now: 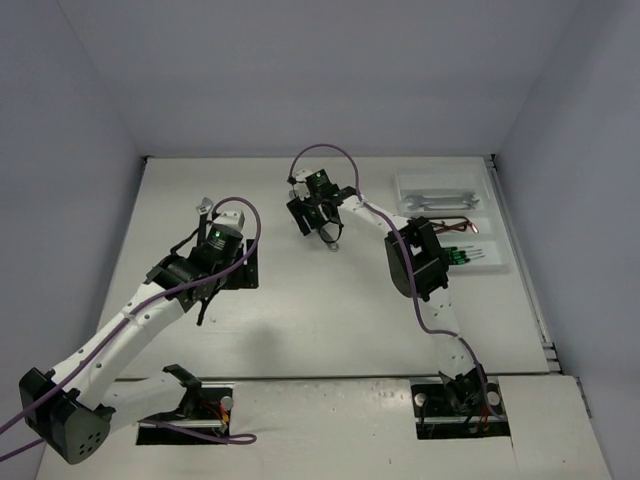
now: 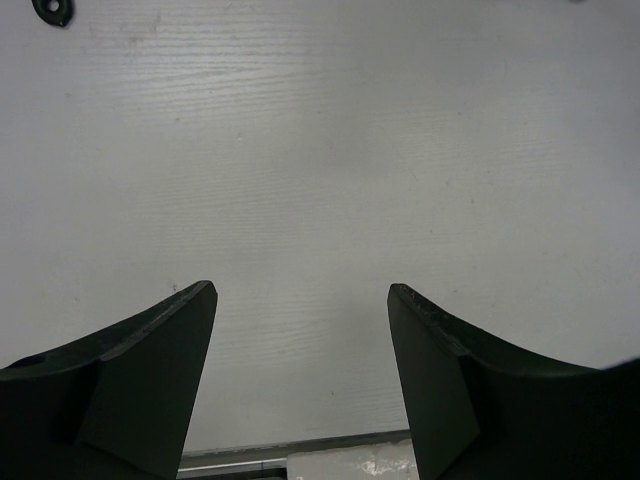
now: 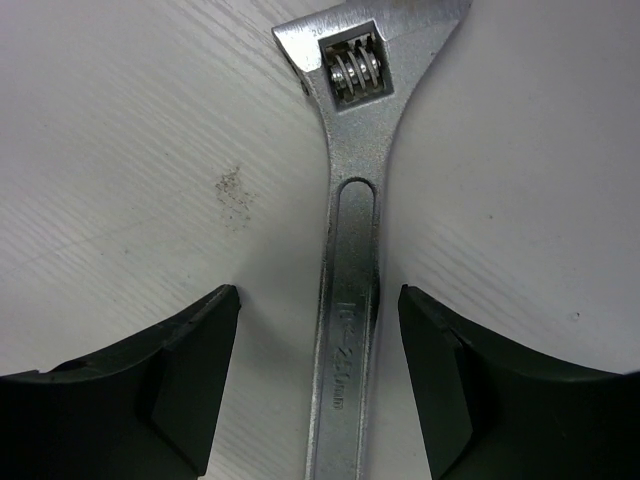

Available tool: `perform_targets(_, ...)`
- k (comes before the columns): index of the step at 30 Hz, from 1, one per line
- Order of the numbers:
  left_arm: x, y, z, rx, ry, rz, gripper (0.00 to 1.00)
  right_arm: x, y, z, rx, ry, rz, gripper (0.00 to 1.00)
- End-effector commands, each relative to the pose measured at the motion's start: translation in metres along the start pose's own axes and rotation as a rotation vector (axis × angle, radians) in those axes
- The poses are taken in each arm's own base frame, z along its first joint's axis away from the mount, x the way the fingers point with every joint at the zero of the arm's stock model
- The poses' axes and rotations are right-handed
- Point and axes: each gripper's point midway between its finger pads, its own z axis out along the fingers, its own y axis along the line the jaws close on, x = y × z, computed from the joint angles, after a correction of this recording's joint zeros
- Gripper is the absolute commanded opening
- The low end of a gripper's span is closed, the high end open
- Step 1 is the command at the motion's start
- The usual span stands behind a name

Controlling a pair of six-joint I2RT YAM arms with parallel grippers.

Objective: Sort the tools into containers

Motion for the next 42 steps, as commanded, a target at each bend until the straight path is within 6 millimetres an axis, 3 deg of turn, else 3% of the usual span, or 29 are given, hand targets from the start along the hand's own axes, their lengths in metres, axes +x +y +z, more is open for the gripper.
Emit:
perform_targets(1,-0.006,0.002,-0.007,-0.003,-0.035,-0.032,0.66,-0.033,-0.008,-0.011,0.055,-0.075,-0.027,0.61)
perform_targets(14,-0.005,0.001,-0.007,0.000,-0.033,-0.039,0.66,-0.015,-0.007,0.008,0.028,-0.030,0.002,0.51)
perform_targets(18,-0.004,0.001,-0.007,-0.001,-0.030,-0.041,0.66,-0.012,-0.006,0.011,0.016,-0.020,-0.005,0.37)
perform_targets(22,-0.002,0.003,-0.005,-0.005,-0.027,-0.043,0.66,-0.008,-0.004,0.012,0.001,-0.004,-0.009,0.00)
perform_targets(23,-0.002,0.003,-0.006,-0.005,-0.027,-0.044,0.66,-0.007,-0.004,0.013,0.001,-0.004,-0.009,0.00)
perform_targets(26,-0.001,0.002,-0.006,-0.003,-0.026,-0.045,0.66,-0.022,-0.003,0.007,-0.008,-0.037,0.005,0.00)
perform_targets(32,-0.004,0.002,-0.007,-0.004,-0.035,-0.056,0.66,-0.091,-0.018,-0.037,-0.019,-0.202,0.127,0.00)
perform_targets(37,-0.002,0.004,-0.005,-0.014,-0.032,-0.056,0.66,-0.151,-0.056,-0.097,0.039,-0.377,0.229,0.00)
perform_targets(42,-0.004,0.004,-0.004,-0.021,-0.032,-0.057,0.66,-0.176,-0.115,-0.141,0.123,-0.520,0.388,0.00)
